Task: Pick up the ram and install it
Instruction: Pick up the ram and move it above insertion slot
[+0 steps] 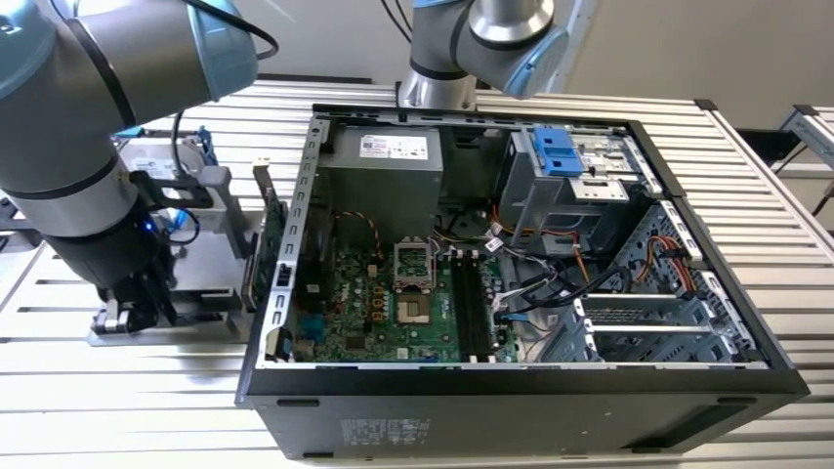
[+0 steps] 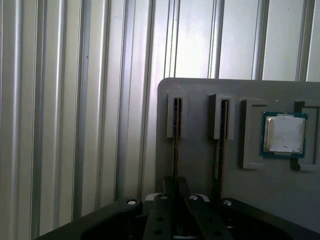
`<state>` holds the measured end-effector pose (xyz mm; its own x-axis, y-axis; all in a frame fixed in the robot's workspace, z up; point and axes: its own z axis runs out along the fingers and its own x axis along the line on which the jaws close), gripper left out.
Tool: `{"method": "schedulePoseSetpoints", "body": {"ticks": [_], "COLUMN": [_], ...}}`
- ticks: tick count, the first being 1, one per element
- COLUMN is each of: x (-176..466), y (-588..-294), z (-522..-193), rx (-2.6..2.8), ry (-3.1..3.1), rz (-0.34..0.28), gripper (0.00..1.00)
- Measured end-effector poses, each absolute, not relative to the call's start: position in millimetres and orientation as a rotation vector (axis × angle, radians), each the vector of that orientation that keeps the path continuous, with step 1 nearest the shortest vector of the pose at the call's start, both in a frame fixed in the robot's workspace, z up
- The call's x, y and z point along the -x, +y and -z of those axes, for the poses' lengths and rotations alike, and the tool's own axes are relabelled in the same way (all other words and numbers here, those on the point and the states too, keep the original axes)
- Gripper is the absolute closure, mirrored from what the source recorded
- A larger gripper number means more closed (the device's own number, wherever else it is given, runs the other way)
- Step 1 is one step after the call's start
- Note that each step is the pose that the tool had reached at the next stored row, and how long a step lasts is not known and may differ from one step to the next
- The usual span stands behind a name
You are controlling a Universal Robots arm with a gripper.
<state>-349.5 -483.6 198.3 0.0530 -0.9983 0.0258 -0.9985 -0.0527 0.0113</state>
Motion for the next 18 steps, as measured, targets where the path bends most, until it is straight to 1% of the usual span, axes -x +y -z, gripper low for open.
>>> {"method": "schedulePoseSetpoints", "body": {"ticks": [18], "x": [349.5], "y": [-483.6], "z": [-220.9], "rx": [-2.261], "ry": [-2.144], "rz": [-0.017], "gripper": [1.00]}}
